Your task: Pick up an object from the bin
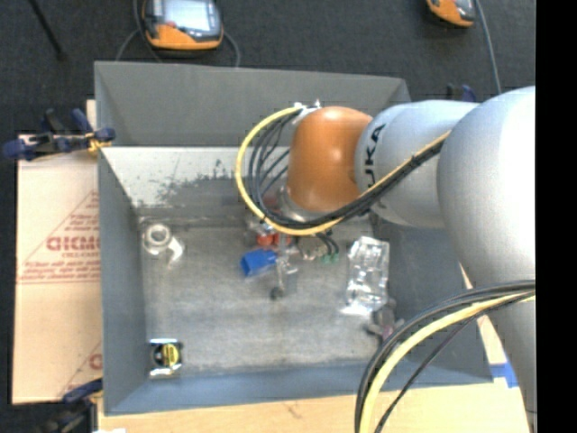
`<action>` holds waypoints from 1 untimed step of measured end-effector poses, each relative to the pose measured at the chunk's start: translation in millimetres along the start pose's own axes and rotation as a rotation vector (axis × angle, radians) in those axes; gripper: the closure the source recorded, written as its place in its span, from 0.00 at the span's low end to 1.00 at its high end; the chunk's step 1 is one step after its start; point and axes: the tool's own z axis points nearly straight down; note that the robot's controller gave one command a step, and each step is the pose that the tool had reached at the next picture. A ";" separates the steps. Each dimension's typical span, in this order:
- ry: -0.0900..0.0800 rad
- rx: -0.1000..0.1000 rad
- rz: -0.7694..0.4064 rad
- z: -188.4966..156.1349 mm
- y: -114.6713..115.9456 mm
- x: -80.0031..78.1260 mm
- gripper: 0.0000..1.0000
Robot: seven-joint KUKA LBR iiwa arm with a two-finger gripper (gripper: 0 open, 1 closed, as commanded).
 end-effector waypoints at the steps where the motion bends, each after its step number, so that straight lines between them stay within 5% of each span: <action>1: -0.006 0.000 0.000 -3.7 0.7 -2.0 1.00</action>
Offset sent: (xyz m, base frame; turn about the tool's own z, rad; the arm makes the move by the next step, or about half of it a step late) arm 0.0000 0.0000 0.0000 0.0000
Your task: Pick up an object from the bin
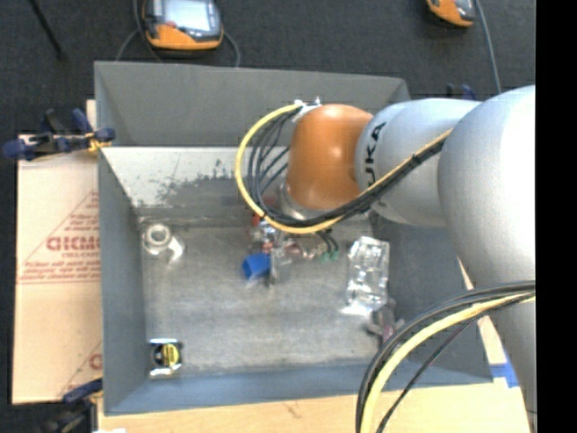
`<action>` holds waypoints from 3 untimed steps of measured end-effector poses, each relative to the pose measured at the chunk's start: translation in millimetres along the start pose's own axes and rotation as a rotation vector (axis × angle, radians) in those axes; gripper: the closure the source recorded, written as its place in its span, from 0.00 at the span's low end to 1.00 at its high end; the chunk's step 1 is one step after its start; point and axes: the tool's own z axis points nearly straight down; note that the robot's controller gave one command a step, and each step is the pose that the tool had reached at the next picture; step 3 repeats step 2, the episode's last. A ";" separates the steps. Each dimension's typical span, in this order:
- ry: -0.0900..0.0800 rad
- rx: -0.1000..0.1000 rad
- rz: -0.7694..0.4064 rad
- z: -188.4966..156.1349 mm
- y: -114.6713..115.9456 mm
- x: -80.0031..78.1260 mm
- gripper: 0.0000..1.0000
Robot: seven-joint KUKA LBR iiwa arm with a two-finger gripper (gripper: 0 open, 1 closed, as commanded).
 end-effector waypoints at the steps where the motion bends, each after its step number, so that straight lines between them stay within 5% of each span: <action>1: -0.009 0.003 0.011 -106.3 5.0 -21.6 1.00; 2: -0.008 0.001 0.034 -169.0 5.6 -22.3 1.00; 3: -0.008 0.001 0.034 -169.0 5.6 -22.3 1.00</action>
Offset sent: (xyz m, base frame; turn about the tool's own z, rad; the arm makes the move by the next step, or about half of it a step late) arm 0.0148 0.0122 0.0995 0.0118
